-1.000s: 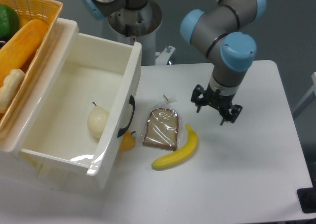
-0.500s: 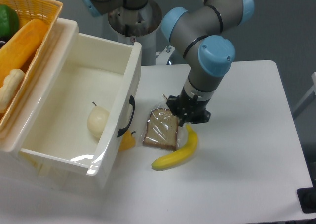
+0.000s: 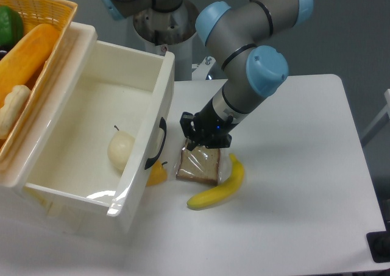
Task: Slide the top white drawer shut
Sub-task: 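Bring the gripper against the front panel of the open drawer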
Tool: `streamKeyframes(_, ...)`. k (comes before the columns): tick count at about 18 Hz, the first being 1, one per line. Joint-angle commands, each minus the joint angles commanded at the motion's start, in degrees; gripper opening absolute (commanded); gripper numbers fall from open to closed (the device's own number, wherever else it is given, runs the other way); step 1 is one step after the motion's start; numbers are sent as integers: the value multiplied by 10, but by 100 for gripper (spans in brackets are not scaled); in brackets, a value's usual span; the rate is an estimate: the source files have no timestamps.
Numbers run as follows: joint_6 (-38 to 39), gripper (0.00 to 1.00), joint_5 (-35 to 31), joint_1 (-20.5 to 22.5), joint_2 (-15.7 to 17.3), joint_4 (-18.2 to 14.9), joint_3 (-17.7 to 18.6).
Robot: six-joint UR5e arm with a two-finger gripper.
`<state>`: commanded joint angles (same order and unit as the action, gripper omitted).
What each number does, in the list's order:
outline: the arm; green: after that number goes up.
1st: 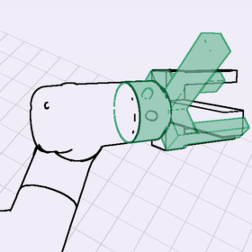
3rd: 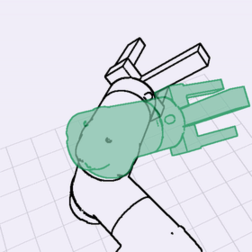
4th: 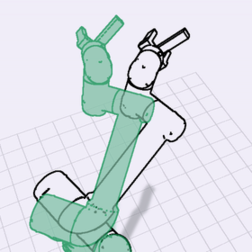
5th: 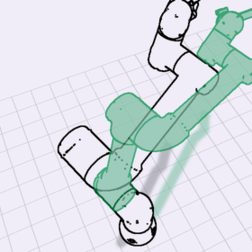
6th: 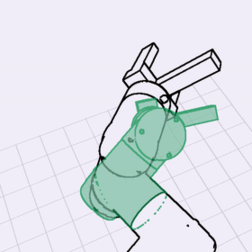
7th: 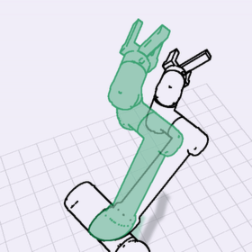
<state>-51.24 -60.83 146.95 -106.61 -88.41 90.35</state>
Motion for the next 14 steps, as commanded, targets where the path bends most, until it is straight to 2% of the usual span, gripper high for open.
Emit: streamKeyframes(14, 2, 2, 9, -24, 1, -17, 0)
